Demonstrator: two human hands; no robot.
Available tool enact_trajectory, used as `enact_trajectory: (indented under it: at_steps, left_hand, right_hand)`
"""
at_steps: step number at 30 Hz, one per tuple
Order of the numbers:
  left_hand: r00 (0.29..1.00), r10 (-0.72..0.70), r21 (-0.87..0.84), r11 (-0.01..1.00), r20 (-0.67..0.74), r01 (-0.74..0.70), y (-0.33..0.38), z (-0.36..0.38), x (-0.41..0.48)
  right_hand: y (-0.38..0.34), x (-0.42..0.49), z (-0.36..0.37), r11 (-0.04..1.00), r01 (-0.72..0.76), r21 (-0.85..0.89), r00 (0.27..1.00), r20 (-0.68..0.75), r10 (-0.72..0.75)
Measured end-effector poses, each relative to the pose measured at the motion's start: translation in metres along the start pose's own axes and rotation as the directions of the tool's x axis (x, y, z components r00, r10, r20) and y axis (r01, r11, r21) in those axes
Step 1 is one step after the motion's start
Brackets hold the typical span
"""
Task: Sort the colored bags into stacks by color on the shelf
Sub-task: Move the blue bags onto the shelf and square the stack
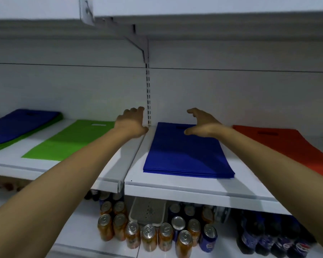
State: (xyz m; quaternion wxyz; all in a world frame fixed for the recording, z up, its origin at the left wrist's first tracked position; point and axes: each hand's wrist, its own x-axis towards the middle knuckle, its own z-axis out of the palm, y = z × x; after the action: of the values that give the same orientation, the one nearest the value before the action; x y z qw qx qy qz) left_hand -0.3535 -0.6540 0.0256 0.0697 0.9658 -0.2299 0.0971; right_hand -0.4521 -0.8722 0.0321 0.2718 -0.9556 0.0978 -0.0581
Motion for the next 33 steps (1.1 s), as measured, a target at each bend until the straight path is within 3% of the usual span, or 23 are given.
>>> enact_trajectory:
  at_steps: [9,15,24,33]
  left_hand:
    - [0.986,-0.145,0.172,0.973,-0.080,0.157,-0.067,-0.020,-0.074]
    - [0.942,-0.330,0.226,0.914,-0.063,0.336,-0.137,-0.029,-0.147]
    - [0.822,-0.559,0.252,0.785,-0.106,0.566,-0.248,-0.051,-0.247]
    - [0.775,-0.620,0.301,0.721,-0.123,0.624,-0.378,-0.078,-0.318]
  right_hand:
    - [-0.099,0.009,0.058,0.927,0.314,-0.207,0.948,0.121,-0.294]
    - [-0.169,-0.008,0.122,0.846,0.500,-0.186,0.863,0.187,-0.469]
    - [-0.289,-0.039,0.218,0.739,0.664,-0.112,0.738,0.254,-0.625]
    - [-0.427,-0.054,0.306,0.668,0.735,-0.114,0.667,0.296,-0.684]
